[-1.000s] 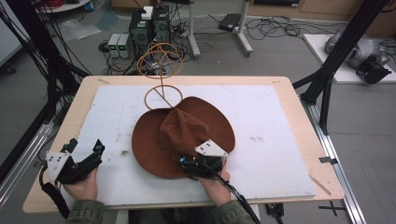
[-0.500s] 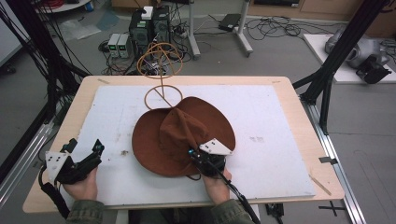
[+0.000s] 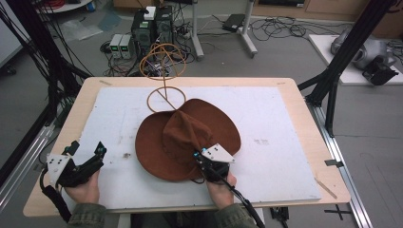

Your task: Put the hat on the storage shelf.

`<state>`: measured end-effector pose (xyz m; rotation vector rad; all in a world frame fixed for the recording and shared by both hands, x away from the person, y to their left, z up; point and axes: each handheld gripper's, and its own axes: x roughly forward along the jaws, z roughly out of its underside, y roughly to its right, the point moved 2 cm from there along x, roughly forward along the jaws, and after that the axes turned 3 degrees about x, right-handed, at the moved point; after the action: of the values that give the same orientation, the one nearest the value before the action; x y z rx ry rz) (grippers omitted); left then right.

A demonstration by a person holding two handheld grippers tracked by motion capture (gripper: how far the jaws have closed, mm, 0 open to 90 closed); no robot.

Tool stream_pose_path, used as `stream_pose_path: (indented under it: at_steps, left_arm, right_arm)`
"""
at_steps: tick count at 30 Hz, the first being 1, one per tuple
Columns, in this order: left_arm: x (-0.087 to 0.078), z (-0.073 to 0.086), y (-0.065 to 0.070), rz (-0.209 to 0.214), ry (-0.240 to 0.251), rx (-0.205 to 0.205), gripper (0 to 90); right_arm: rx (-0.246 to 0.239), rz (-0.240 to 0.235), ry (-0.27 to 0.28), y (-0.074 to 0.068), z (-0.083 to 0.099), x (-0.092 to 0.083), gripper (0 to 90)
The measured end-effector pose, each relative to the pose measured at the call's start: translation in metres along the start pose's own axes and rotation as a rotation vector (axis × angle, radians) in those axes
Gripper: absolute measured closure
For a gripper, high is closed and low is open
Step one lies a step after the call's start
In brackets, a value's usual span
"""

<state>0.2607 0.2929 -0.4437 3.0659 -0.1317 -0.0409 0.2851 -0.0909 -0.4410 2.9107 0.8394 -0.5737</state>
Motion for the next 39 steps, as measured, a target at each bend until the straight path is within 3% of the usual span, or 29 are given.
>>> stream_pose_path:
  at_steps: [8,15,19,24,30,39]
  left_arm:
    - [0.0,0.0,0.001,0.003,-0.001,0.003,14.4]
    - [0.0,0.0,0.002,0.011,-0.001,0.003,14.4]
    - [0.0,0.0,0.002,0.012,0.003,0.0,14.4]
    - [0.001,0.0,0.001,0.011,0.001,-0.001,14.4]
    - [0.0,0.0,0.002,0.011,0.002,-0.002,14.4]
    - [0.0,0.0,0.001,0.011,0.002,-0.001,14.4]
  right_arm:
    - [-0.033,0.015,0.082,0.0,-0.002,-0.012,88.4]
    - [0.002,0.003,0.134,0.005,-0.006,-0.017,88.2]
    - [0.018,0.004,0.193,0.008,-0.01,-0.023,88.2]
    - [0.009,0.022,0.292,0.011,-0.016,-0.033,88.1]
    - [0.025,0.04,0.326,0.017,-0.021,-0.041,88.1]
    - [0.021,0.029,0.426,0.021,-0.035,-0.05,87.9]
